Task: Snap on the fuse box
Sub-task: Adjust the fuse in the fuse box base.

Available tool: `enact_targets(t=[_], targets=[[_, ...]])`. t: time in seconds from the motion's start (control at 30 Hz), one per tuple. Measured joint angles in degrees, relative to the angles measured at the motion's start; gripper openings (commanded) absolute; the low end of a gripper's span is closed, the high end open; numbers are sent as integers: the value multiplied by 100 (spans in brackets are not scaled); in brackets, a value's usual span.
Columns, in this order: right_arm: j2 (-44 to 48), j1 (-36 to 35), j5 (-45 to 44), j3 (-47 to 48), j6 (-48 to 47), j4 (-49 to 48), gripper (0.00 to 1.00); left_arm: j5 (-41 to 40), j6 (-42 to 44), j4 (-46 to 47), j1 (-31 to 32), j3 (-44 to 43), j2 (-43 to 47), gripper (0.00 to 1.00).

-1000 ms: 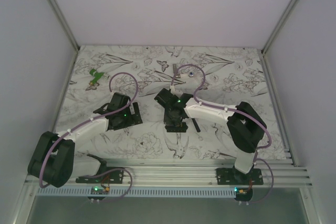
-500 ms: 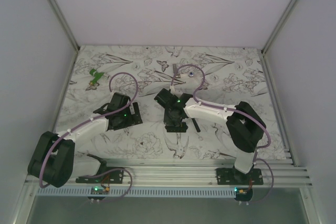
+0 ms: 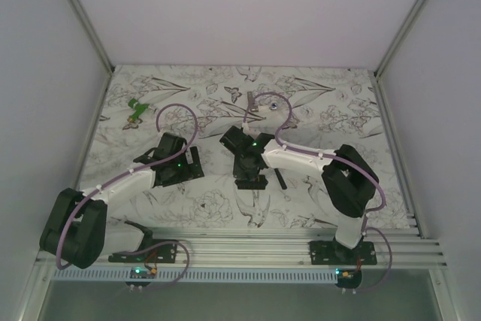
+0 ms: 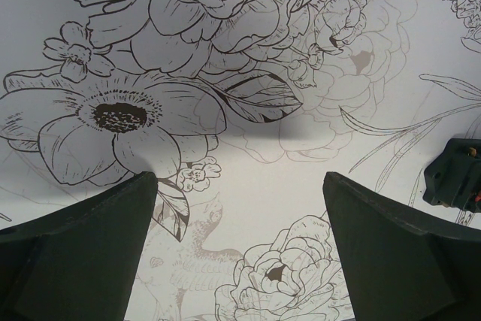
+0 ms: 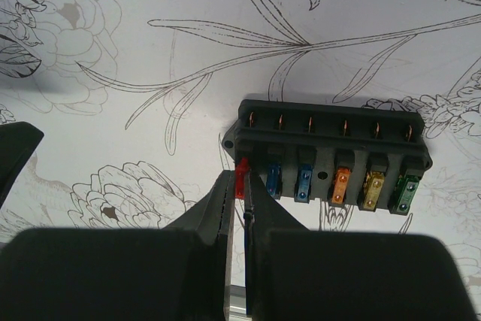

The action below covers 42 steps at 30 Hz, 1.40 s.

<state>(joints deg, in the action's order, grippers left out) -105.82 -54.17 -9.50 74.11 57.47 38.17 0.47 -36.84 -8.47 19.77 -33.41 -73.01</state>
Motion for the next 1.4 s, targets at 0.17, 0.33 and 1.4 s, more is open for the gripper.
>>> enact_targets(t=[0.17, 0.33, 1.4], targets=[[22, 33, 9, -72, 31, -50, 0, 2, 0, 0, -2, 0, 0, 100], [116, 87, 90, -243, 44, -184, 0, 2, 0, 0, -2, 0, 0, 100], [-181, -315, -643, -33, -446, -48, 0, 4, -2, 39, -2, 35, 35, 100]])
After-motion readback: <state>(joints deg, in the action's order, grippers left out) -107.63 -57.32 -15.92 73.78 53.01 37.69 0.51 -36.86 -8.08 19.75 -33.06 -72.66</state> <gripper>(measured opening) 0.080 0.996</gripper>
